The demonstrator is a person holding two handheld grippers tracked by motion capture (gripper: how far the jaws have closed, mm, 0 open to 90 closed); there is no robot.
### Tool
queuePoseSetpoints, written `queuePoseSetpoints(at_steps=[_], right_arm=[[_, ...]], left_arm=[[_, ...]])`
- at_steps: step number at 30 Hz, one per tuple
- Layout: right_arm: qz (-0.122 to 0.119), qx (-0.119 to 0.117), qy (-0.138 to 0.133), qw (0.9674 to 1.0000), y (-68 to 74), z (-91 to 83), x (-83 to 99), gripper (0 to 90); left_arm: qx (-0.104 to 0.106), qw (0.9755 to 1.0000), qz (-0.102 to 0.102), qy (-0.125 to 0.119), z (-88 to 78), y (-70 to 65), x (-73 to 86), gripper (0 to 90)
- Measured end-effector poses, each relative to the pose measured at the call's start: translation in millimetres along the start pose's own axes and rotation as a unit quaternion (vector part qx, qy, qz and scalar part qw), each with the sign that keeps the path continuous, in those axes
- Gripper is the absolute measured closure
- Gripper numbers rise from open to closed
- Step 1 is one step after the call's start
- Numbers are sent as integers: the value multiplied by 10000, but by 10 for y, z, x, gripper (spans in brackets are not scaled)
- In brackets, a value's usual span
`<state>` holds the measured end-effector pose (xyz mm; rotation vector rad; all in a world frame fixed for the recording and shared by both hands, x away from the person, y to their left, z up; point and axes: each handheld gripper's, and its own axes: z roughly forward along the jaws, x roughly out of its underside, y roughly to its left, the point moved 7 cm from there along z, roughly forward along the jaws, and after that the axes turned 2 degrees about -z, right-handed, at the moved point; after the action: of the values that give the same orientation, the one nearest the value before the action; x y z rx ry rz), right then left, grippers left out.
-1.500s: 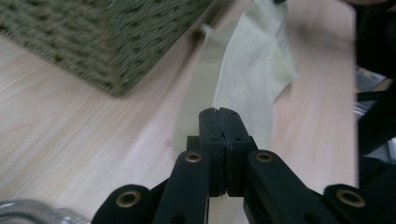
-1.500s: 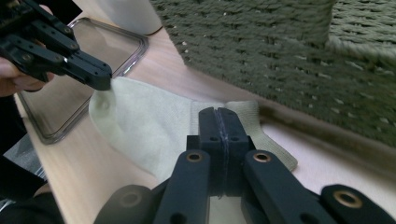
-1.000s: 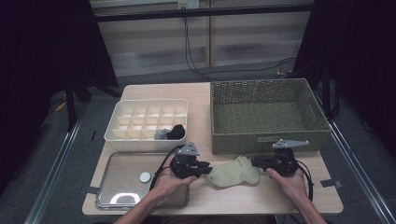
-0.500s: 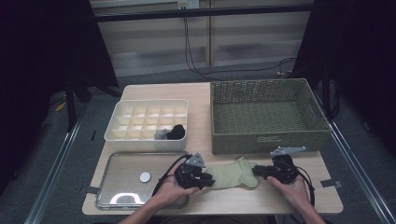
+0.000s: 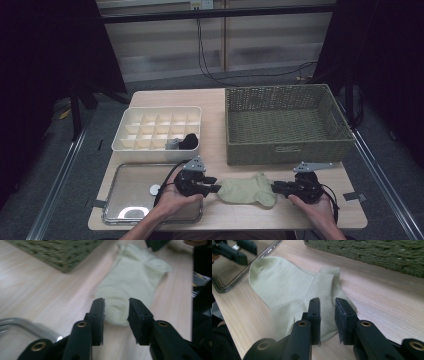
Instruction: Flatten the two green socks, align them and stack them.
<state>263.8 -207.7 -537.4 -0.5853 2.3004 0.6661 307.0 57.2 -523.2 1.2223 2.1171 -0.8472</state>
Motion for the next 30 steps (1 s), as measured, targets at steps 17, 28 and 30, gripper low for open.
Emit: queuePoseSetpoints(at_steps=[17, 28, 30], right_arm=[[-4, -31, -5, 10000, 25, -16, -44, 887], [-48, -70, -61, 9999, -68, -46, -212, 886], [-41, -97, -30, 9999, -111, 2, -213, 885]], left_arm=[[244, 9994, 62, 220, 54, -71, 35, 890], [418, 9990, 42, 123, 63, -180, 13, 887], [435, 9988, 54, 219, 71, -186, 29, 883]])
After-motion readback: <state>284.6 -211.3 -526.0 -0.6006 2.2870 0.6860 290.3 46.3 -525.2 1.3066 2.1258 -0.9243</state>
